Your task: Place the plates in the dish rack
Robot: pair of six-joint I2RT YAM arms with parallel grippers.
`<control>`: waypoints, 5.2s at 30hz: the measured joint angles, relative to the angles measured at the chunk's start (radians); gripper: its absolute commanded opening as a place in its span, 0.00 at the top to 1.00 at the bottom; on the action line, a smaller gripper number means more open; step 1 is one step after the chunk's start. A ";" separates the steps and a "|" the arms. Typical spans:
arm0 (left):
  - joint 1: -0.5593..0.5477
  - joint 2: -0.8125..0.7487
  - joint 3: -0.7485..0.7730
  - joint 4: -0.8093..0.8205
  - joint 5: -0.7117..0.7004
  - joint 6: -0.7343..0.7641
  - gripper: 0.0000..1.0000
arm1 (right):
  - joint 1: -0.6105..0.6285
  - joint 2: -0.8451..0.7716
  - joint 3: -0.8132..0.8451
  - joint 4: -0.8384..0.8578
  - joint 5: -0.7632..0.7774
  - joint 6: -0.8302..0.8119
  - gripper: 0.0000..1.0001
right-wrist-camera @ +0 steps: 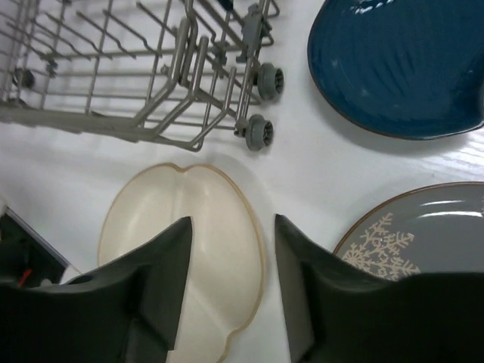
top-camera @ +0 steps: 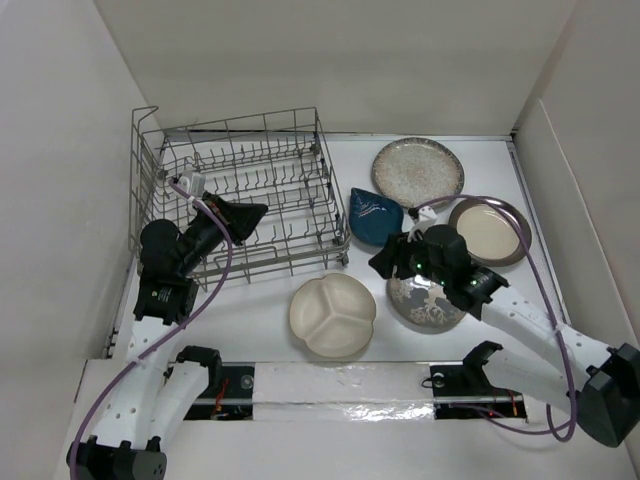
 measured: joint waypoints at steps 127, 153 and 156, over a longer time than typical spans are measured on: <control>-0.583 0.282 0.374 -0.542 -0.715 0.277 1.00 | -0.244 0.255 0.206 0.434 -0.626 0.280 0.33; -0.563 0.673 0.886 -0.697 -1.271 0.381 1.00 | -0.244 -0.039 0.178 0.282 -0.393 0.147 0.22; -0.576 0.766 0.960 -0.760 -1.382 0.414 1.00 | -0.244 -0.040 0.145 0.269 -0.392 0.139 0.22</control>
